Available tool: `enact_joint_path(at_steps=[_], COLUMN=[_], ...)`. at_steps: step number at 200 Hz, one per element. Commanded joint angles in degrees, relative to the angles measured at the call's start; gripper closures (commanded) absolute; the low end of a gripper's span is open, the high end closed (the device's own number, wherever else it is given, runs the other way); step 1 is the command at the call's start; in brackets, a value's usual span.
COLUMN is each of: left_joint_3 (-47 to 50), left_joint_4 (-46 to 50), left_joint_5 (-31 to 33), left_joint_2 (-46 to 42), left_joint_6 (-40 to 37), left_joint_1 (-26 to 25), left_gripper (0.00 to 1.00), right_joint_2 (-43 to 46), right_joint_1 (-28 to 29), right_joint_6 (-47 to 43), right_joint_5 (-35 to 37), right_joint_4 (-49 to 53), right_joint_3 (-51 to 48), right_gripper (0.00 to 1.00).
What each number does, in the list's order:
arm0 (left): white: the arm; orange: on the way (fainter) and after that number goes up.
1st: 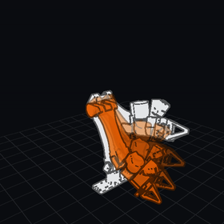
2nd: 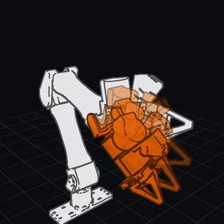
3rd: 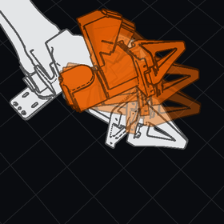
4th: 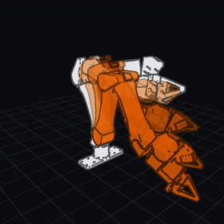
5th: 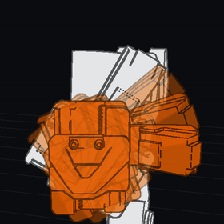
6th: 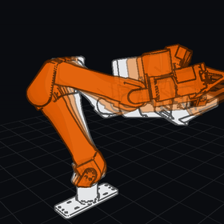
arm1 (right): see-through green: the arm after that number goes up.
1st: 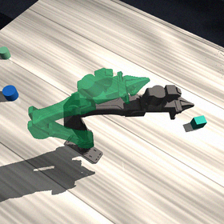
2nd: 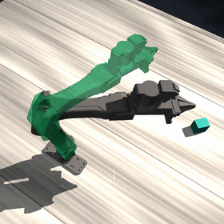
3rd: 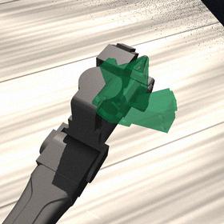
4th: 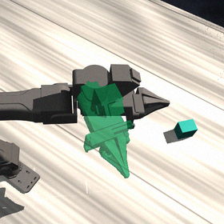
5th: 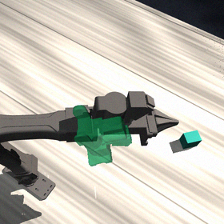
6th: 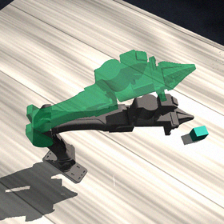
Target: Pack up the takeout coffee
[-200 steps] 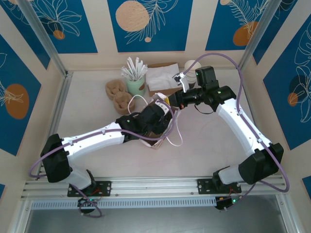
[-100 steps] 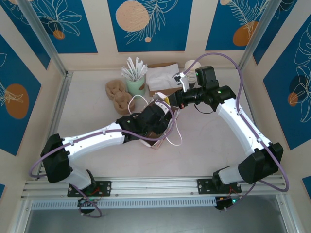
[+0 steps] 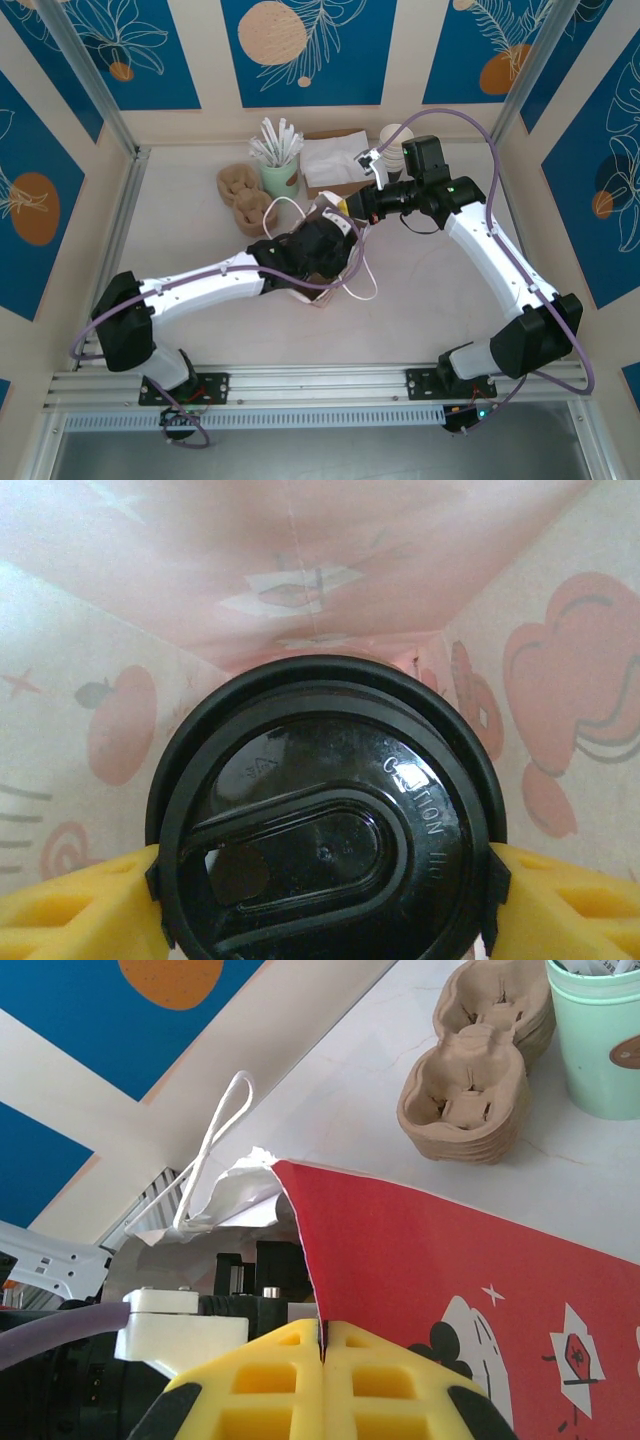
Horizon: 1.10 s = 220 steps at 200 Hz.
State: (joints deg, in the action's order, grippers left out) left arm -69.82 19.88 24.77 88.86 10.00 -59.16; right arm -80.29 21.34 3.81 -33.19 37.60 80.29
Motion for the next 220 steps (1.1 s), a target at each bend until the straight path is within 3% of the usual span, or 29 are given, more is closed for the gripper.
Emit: enact_joint_path(at_steps=[1,104,157,187,220], left_joint_3=[-1.87,-4.31,-5.88,-7.57,-10.59], left_joint_4=[1.66,6.43,8.35,10.10,13.07], left_joint_5=[1.82,2.33,0.55,0.32,-0.28], left_joint_2=[1.31,4.51,6.62,8.16,10.55], left_joint_6=[0.67,4.17,5.72,6.51,7.88], left_joint_1=[0.36,2.57,3.36,3.78,4.55], left_gripper=[0.27,0.27,0.26,0.26,0.26], right_joint_2=[-0.30,-0.06,0.56,0.45,2.06], right_joint_1=[0.97,1.16,-0.03,-2.28,-5.92], right_joint_6=[-0.92,-0.33,2.99,4.05,7.47], right_joint_5=[-4.66,-5.27,-1.58,2.24,4.78], right_joint_4=[0.83,0.38,-2.78,-2.28,-2.98], right_joint_3=[0.57,-0.79,-0.93,2.25,4.72], right_gripper=[1.00,1.00,0.64,0.52,0.51])
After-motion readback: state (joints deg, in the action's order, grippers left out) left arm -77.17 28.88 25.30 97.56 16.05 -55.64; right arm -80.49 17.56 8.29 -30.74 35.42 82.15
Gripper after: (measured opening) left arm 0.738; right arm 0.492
